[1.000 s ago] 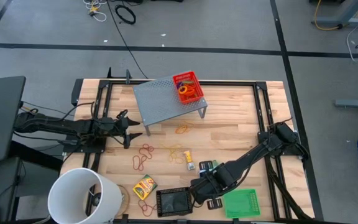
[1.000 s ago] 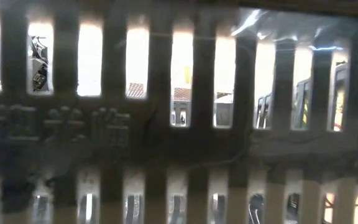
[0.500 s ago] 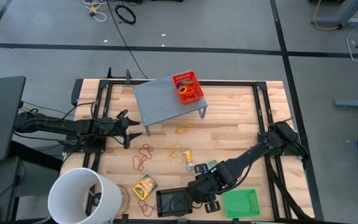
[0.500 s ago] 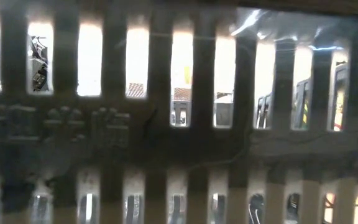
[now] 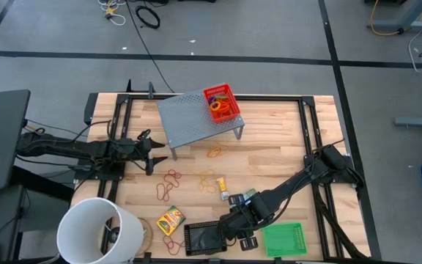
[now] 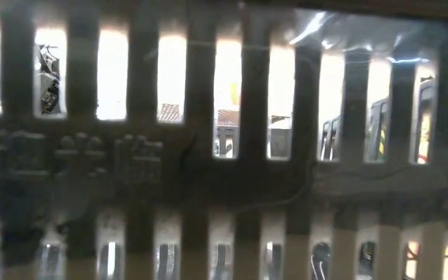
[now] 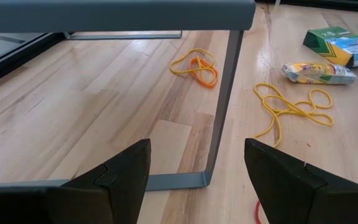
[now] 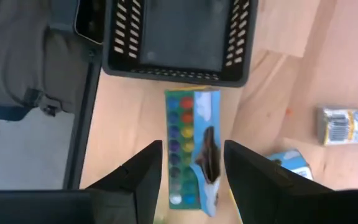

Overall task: Pick & Place Office Desk Supplies
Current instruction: Put the top yellow crayon box into the black bin

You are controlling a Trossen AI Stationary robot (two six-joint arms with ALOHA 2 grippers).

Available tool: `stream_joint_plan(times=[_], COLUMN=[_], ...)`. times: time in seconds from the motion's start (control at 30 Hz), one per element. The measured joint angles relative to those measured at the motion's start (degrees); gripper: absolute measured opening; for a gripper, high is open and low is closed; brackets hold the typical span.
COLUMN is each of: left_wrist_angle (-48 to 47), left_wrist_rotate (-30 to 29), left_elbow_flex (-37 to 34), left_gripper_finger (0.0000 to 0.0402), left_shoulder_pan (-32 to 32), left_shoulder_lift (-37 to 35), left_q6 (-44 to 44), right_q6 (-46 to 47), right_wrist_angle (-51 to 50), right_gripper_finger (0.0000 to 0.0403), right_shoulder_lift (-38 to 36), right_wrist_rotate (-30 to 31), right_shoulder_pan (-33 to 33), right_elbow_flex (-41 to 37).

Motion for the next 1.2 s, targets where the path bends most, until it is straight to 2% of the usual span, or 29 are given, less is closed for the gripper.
stream_joint_plan(times=[0.33,0.43,0.5,0.67,0.9,1.2], left_wrist_angle=[0.02,0.09,0.09,0.09,0.09,0.09], left_wrist_rotate=[-0.13,-0.13,-0.13,-0.13,-0.13,-0.13], left_elbow_flex=[0.02,0.00,0.00,0.01,0.00,0.00], left_gripper_finger=[0.0262,0.0262,0.0262,0.0262,0.0262,0.0262], left_shoulder_pan=[0.02,0.00,0.01,0.00,0.00,0.02], left_shoulder_lift=[-0.01,0.01,0.01,-0.01,0.01,-0.01], left_q6=[0.17,0.15,0.13,0.13,0.15,0.15], right_q6=[-1.16,-1.69,-1.72,-3.29,-4.23,-5.96], right_wrist_angle=[0.59,0.90,1.24,1.17,0.43,-12.15], right_gripper_finger=[0.0178,0.0170,0.0149,0.0051,0.0052,0.0052], right_shoulder_lift=[3.26,3.29,3.29,3.23,3.09,2.74], right_wrist_rotate=[-0.35,1.44,2.77,3.88,7.00,16.32], right_shoulder_pan=[0.58,0.58,0.58,0.98,1.87,3.40], right_elbow_flex=[-0.05,-0.05,-0.05,-0.05,0.22,8.42])
